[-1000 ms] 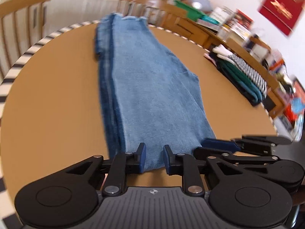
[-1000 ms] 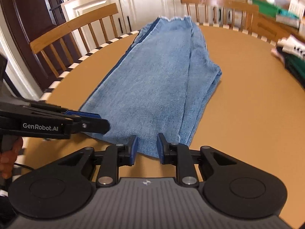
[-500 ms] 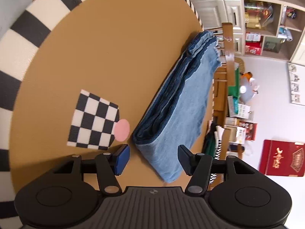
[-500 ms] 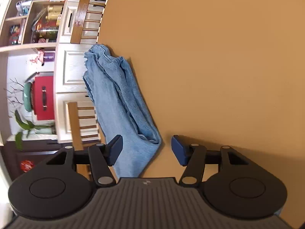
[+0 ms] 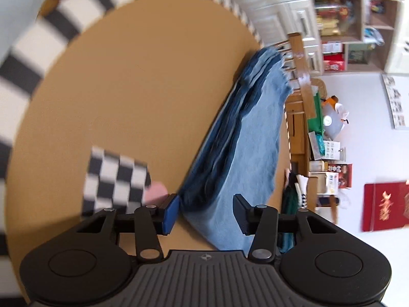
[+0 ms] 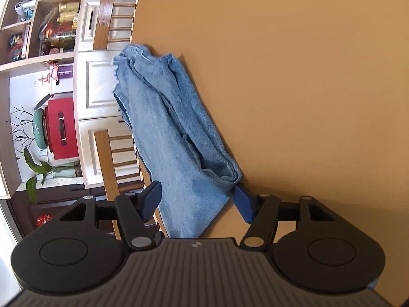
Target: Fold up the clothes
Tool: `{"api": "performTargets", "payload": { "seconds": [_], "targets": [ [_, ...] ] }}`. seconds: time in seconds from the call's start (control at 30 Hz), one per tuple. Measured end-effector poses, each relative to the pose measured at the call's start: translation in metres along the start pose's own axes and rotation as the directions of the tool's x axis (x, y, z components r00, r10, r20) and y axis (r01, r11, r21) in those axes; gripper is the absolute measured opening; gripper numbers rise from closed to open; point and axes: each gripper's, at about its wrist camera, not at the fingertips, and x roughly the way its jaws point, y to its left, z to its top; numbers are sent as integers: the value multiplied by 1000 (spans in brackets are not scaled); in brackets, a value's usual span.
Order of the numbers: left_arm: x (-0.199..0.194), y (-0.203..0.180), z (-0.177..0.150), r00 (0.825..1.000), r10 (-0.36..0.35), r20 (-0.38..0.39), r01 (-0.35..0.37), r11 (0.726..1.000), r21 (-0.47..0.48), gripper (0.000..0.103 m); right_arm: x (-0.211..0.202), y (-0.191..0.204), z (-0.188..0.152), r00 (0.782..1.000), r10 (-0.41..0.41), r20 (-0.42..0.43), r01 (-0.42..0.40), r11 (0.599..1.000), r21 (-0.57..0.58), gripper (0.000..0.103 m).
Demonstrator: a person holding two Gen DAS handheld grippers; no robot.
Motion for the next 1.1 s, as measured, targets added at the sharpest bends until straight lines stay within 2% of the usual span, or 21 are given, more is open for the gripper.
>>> {"api": "performTargets", "payload": {
  "seconds": [0.13, 0.27, 0.37, 0.5, 0.57, 0.6, 0.63, 0.7, 0.77, 0.83, 0.93, 1.07, 1.1],
  "targets": [
    [6, -2, 6, 1000, -21, -12, 21, 1000, 9, 55, 4, 9, 2, 1000, -9, -1, 9, 997, -80, 70],
    [6, -9, 8, 999, -2, -54, 6, 997, 71, 56, -4, 18, 3, 998, -64, 22, 67, 978, -196, 67],
    [8, -7, 8, 997, -17, -75, 22, 998, 64, 56, -5, 3, 14, 1000, 4, 4, -4, 998, -70, 65],
    [9, -4, 12, 994, -26, -109, 30, 999, 36, 60, 1, 5, 18, 998, 3, -65, -7, 999, -53, 73],
    [11, -2, 13, 991, -32, -128, 36, 999, 23, 60, 6, 2, 18, 987, -3, -158, -3, 999, -34, 69],
    [11, -1, 13, 991, -35, -129, 39, 999, 25, 60, 6, 2, 15, 986, -20, -166, 10, 998, -58, 65],
    [12, -1, 13, 991, -38, -129, 42, 999, 26, 60, 5, 3, 14, 990, -26, -136, 15, 997, -80, 60],
    [14, -3, 13, 992, -26, -124, 30, 999, 33, 59, 4, 5, 12, 996, -30, -82, 22, 995, -100, 59],
    [14, -10, 12, 991, 8, -133, -1, 999, 50, 59, 3, 7, 12, 997, -36, -64, 30, 995, -91, 60],
    [12, -14, 10, 987, 41, -157, -30, 997, 72, 59, 0, 12, 11, 996, -58, -64, 48, 988, -144, 59],
    [9, -13, 2, 984, 51, -172, -40, 997, 69, 59, -6, 15, 10, 995, -75, -62, 61, 979, -196, 60],
    [15, -20, -1, 989, 58, -135, -44, 994, 104, 58, -12, 11, 16, 998, -51, -48, 42, 986, -161, 67],
    [17, -23, -1, 990, 57, -125, -43, 993, 114, 62, -11, 8, 19, 998, -30, -54, 23, 991, -129, 68]
  ]
}}
